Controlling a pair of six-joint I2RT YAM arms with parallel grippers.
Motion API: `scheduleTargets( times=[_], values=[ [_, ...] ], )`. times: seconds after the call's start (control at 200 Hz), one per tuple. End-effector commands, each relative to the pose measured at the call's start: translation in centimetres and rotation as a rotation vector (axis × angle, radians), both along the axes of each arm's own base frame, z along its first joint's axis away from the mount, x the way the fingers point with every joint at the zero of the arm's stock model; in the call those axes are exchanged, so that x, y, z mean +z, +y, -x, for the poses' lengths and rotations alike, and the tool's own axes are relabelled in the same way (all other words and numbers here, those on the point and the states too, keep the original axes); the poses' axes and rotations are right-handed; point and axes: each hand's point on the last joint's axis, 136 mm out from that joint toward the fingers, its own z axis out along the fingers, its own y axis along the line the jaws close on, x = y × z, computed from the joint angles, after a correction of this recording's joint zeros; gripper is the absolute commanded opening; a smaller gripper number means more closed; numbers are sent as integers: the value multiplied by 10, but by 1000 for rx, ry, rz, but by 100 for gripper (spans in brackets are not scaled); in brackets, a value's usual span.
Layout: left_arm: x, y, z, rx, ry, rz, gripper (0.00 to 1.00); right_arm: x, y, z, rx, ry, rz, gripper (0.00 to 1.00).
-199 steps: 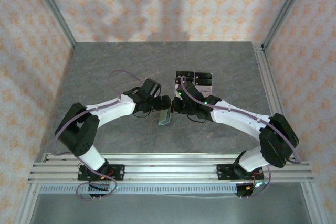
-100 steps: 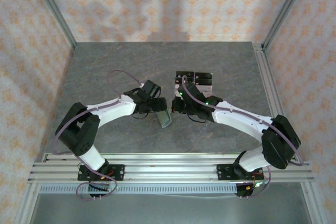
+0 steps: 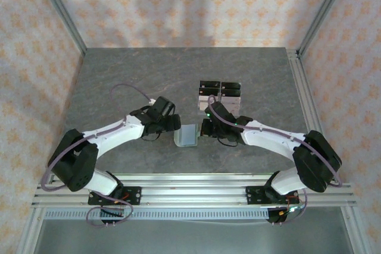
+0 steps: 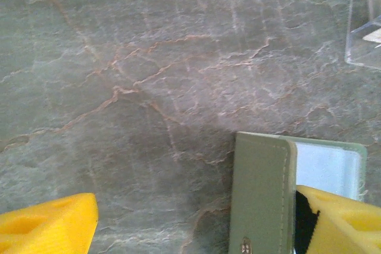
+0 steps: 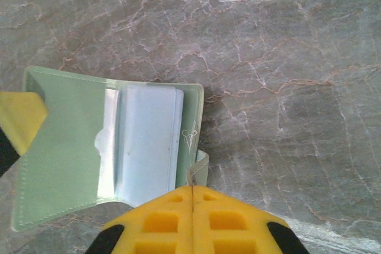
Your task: Put the credit cards into the card holder
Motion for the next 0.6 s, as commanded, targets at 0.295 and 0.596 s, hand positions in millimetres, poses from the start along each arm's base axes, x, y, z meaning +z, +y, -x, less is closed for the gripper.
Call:
scheduleTargets(
  times=[0.295,0.596],
  values=[
    [-30,47,31,101,49,-172,83,-53,-26,4,-80,46,108,19],
    [-50,62,38,142,106,-254,84,-62,-32,1,-101,59,140,30]
  ],
)
